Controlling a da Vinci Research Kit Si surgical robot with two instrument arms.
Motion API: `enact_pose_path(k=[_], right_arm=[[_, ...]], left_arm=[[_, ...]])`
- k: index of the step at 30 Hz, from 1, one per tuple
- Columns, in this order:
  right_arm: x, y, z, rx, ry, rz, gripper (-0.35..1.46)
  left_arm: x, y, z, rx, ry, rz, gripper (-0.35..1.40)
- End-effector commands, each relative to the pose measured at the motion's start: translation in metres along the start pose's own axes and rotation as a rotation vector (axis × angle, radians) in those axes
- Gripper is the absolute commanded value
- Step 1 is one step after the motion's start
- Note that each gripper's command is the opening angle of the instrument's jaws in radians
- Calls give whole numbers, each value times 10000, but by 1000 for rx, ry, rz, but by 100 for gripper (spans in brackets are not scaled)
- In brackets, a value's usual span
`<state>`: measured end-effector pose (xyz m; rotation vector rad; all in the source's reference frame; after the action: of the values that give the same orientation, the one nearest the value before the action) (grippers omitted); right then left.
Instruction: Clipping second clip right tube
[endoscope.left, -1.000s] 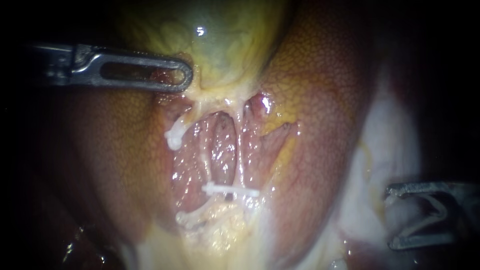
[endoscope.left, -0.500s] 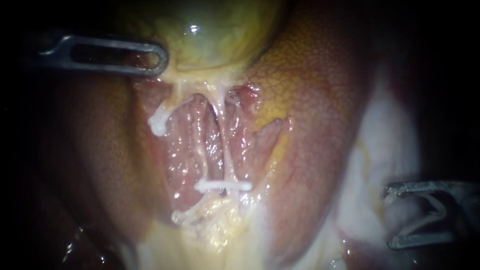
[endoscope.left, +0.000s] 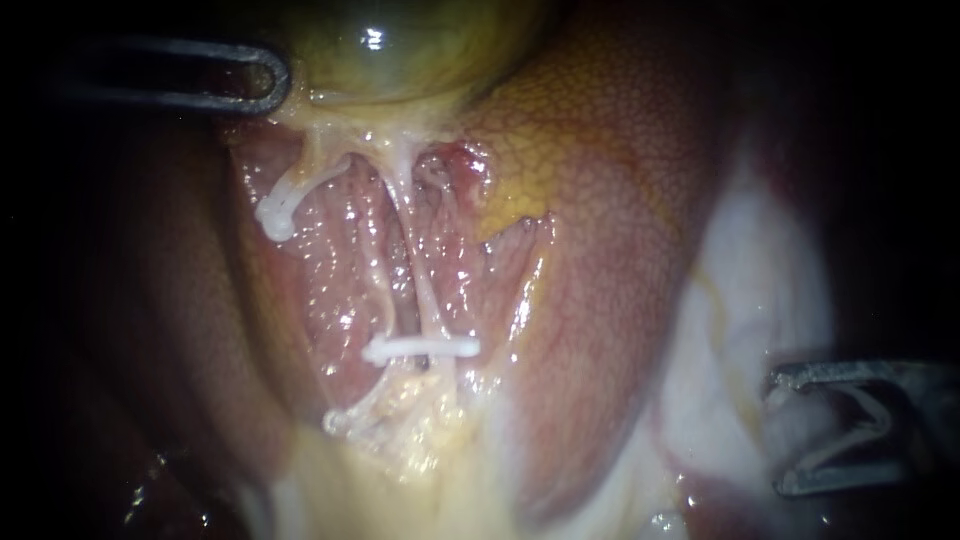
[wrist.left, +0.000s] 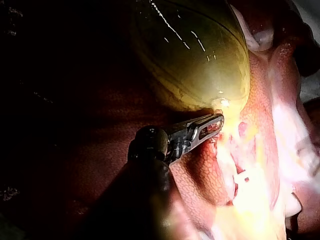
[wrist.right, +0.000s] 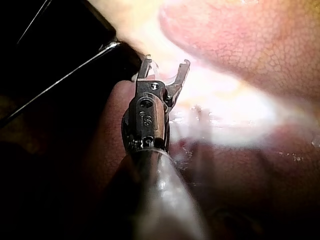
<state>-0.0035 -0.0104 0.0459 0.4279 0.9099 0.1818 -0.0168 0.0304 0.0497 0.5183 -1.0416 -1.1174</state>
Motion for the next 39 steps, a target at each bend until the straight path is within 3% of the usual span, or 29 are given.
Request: enact_pose_path(k=[1,7,17,21,28,39], right_arm=[[3,1,3,1,9,4,50],[23,7,22,19,68,18,50],[60,26,74,16,101,33,50],[70,33,92,18,146,67,50],[85,46,120,17,176,112,50],[100,68,155,69,256,296,50]], left_arm=[[0,0,0,-1,0,0,-35],[1,0,1,-2,-1,1,-35],[3,0,2,-3,-1,1,-35],[3,0,2,-3,-2,1,-35],[3,-1,2,-3,-2,1,-35],[3,-2,2,-4,-2,1,-35]])
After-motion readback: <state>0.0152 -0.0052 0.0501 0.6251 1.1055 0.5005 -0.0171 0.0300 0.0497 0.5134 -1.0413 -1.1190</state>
